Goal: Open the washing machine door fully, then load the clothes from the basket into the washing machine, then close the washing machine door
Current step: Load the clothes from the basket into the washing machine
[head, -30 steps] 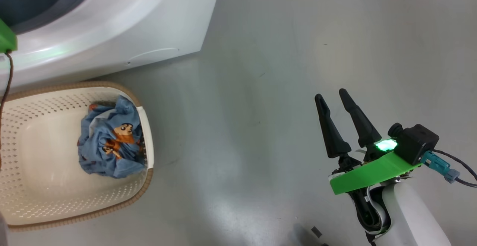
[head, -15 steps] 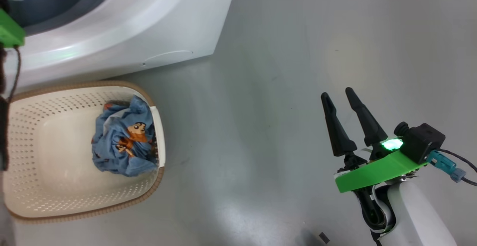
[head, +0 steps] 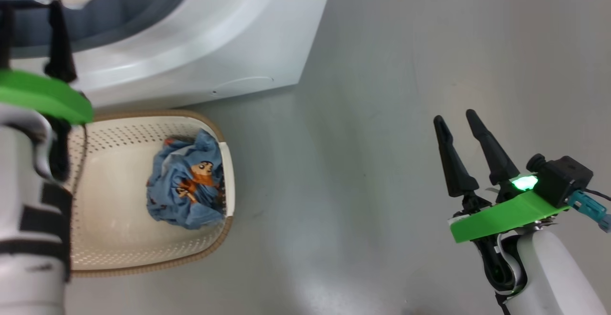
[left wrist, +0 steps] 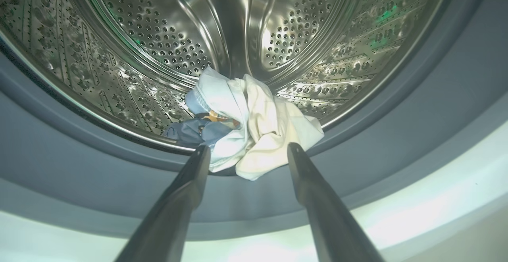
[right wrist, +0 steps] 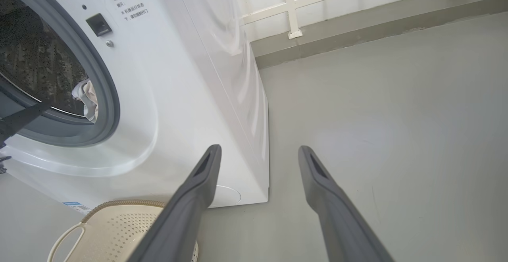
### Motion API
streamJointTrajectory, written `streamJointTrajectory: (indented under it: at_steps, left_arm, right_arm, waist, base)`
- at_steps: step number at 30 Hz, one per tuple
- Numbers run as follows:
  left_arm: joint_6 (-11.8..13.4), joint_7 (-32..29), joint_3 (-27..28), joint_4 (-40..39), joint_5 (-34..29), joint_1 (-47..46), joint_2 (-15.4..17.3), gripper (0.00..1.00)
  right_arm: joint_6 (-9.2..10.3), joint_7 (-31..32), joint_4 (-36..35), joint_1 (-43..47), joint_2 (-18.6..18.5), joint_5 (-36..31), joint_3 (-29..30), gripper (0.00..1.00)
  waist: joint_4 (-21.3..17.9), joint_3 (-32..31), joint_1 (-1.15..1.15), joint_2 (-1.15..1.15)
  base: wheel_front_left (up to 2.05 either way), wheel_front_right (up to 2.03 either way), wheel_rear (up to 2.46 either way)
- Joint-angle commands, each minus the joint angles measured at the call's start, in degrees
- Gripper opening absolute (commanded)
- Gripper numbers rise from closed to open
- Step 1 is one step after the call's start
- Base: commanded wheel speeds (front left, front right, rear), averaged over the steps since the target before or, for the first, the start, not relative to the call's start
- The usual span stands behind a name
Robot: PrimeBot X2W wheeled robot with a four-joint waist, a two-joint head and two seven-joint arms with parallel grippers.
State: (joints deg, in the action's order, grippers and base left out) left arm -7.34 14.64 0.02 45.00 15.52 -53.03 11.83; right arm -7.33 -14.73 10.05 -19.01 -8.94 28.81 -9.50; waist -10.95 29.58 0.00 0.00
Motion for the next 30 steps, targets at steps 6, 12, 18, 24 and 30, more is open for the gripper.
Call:
streamJointTrajectory:
  at_steps: [6, 12, 18, 24, 30]
  left_arm:
    - [-0.14, 0.36, 4.02, -9.79, -1.44, 10.16, -0.53, 1.00]
    - [-0.14, 0.36, 6.19, -16.21, -2.48, 18.32, -2.77, 1.00]
    - [-0.14, 0.36, 6.77, -20.50, -3.25, 26.12, -3.72, 1.00]
    - [-0.14, 0.36, 7.16, -24.05, -3.48, 33.70, -4.18, 1.00]
    - [-0.14, 0.36, 7.71, -26.74, -3.61, 39.36, -4.93, 1.00]
  right_arm:
    - [-0.16, -0.27, -0.78, 2.76, -1.75, -0.31, -0.18, 1.00]
    - [-0.16, -0.27, -0.18, 4.77, -2.69, -0.24, 0.27, 1.00]
    - [-0.16, -0.27, 0.52, 6.97, -3.48, -0.10, 0.04, 1.00]
    - [-0.16, -0.27, 0.92, 9.88, -4.36, 0.16, 0.04, 1.00]
    - [-0.16, -0.27, 1.06, 12.23, -5.15, 0.34, 0.29, 1.00]
  waist:
    - [2.42, -3.60, 0.00, 0.00]
    - [3.56, -7.27, 0.00, 0.00]
    - [4.01, -11.41, 0.00, 0.00]
    - [4.48, -15.56, 0.00, 0.00]
    - [4.89, -18.48, 0.00, 0.00]
  base:
    - [0.00, 0.00, 0.00]
    - [0.00, 0.00, 0.00]
    - [0.00, 0.00, 0.00]
    - [0.00, 0.00, 0.00]
    - [0.00, 0.00, 0.00]
